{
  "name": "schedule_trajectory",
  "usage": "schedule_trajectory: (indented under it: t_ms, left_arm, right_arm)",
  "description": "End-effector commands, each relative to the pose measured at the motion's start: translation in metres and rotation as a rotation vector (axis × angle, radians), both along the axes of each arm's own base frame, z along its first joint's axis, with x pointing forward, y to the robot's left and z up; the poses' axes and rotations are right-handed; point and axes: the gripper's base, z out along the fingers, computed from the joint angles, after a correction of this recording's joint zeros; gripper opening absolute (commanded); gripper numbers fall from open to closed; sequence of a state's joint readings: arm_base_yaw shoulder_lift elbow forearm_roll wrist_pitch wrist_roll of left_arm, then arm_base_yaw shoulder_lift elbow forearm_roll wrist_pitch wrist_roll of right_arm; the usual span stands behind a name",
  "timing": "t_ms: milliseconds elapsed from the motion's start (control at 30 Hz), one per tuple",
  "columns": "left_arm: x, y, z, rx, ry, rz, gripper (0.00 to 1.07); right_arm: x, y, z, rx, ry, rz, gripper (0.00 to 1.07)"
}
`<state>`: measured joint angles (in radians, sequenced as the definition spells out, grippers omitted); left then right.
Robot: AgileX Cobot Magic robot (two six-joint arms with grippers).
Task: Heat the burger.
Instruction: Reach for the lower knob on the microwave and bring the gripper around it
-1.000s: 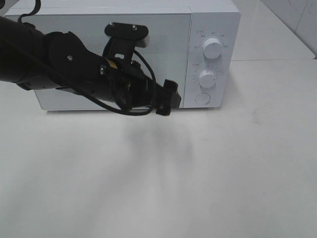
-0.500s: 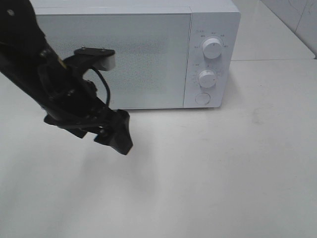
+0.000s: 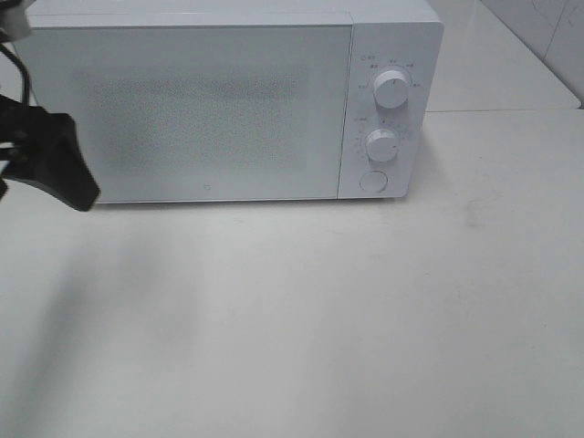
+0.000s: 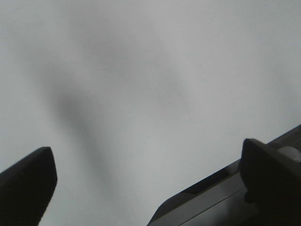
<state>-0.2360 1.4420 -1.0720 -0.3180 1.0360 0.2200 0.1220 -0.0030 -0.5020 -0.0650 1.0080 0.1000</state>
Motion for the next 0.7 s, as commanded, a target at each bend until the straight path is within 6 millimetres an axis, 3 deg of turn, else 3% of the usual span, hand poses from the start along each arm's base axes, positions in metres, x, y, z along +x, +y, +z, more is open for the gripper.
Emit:
schedule_trajectory:
  t_ms: [33,67,100,167,233,500,700]
  left_arm:
    - [-0.008,0.026,0.015,0.018,-0.006,0.073,0.99]
    - [-0.013,0.042,0.023,0.032,-0.023,0.121,0.99]
    - [-0.013,0.042,0.023,0.032,-0.023,0.121,0.99]
    - [-0.023,0.064,0.031,0.032,-0.050,0.231,0.99]
    - [-0.033,0.074,0.034,0.030,-0.076,0.278,0.99]
    - [-0.075,0.082,0.033,0.055,-0.166,0.324,0.99]
    - [-0.121,0.083,0.024,0.077,-0.269,0.368,0.99]
  right_arm:
    - [-0.004,0.000,0.000,-0.006,-0.038,0.002,0.76]
    - [-0.004,0.000,0.000,-0.006,-0.038,0.002,0.76]
    - [-0.004,0.000,0.000,-0.006,-0.038,0.002,0.76]
    - [-0.004,0.000,0.000,-0.006,-0.038,0.002,0.76]
    - [-0.004,0.000,0.000,-0.006,-0.038,0.002,0.76]
    - [-0.004,0.000,0.000,-0.006,-0.038,0.002,0.76]
    - [-0.004,0.000,0.000,-0.006,-0.038,0.002,0.76]
